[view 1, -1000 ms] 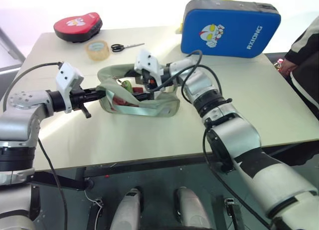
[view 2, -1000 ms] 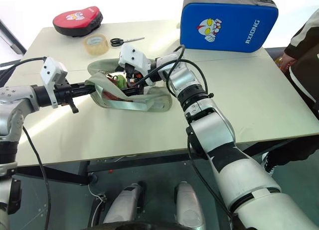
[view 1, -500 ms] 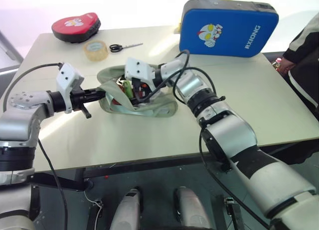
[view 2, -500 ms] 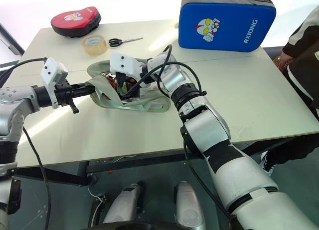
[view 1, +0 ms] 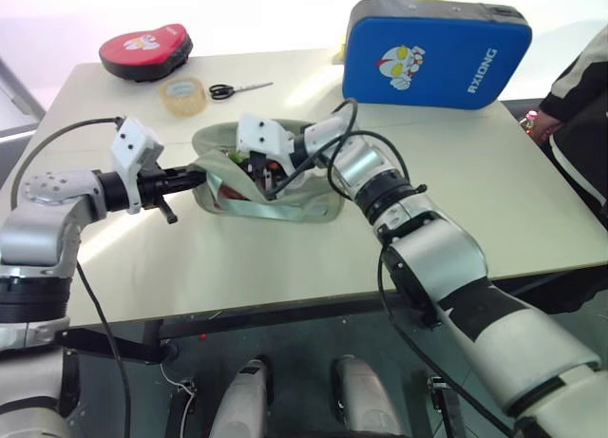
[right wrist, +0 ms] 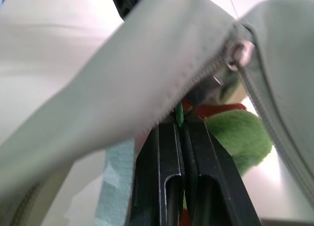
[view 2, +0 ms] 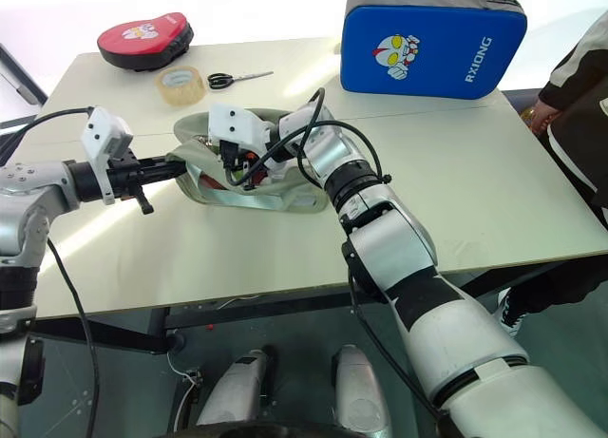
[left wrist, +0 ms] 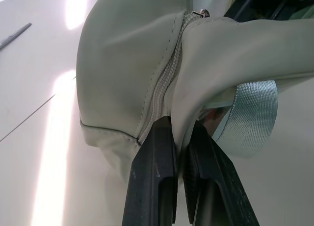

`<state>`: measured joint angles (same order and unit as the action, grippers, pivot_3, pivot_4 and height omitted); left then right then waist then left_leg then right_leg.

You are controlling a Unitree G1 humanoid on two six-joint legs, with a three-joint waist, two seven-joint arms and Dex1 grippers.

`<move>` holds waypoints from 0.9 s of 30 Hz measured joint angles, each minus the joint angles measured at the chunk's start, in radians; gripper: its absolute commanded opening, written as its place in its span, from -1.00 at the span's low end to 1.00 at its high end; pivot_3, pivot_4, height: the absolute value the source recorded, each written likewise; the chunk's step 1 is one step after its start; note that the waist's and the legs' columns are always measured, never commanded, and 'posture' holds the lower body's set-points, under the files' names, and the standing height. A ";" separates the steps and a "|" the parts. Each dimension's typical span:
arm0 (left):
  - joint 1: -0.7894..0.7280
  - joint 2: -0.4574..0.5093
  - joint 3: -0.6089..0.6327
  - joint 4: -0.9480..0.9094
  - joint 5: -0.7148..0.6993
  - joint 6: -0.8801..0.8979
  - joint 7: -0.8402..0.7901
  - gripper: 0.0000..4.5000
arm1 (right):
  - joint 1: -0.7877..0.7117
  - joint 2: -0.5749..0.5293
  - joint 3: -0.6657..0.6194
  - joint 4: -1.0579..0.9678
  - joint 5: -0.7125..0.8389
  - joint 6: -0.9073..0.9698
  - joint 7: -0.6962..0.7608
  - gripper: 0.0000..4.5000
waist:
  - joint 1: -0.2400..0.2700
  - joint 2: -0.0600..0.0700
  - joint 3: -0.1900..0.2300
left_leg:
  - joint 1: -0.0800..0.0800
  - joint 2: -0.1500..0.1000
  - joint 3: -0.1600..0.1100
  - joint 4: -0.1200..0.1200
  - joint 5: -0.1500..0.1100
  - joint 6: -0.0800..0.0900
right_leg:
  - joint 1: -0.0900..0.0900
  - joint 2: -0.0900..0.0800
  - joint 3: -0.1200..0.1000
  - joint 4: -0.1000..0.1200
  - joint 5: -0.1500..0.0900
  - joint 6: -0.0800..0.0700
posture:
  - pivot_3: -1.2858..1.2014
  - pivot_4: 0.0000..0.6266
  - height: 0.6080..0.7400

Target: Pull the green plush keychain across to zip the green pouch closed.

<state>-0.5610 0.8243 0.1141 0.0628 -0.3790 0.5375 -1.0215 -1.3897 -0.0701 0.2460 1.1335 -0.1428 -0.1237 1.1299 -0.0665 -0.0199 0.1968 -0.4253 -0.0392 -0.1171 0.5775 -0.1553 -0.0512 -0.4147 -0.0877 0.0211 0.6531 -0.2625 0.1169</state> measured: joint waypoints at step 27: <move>-0.032 -0.005 -0.025 0.018 -0.002 -0.027 -0.003 -1.00 | -0.056 -0.302 -0.032 -0.141 0.065 0.079 0.177 -0.98 | -0.003 0.000 0.000 | 0.000 0.000 0.000 0.000 0.000 0.000 | -0.001 0.000 0.000 0.000 0.000 0.000 | 0.03 -0.52 1.00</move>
<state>-0.5933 0.8190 0.0890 0.0805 -0.3815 0.5105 -1.0244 -1.4462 -0.3725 0.2136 0.9926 -0.0781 -0.0451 1.3066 -0.0694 -0.0198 0.1969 -0.4257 -0.0391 -0.1167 0.5774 -0.1553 -0.0512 -0.4156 -0.0878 0.0213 0.6535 -0.2625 0.1169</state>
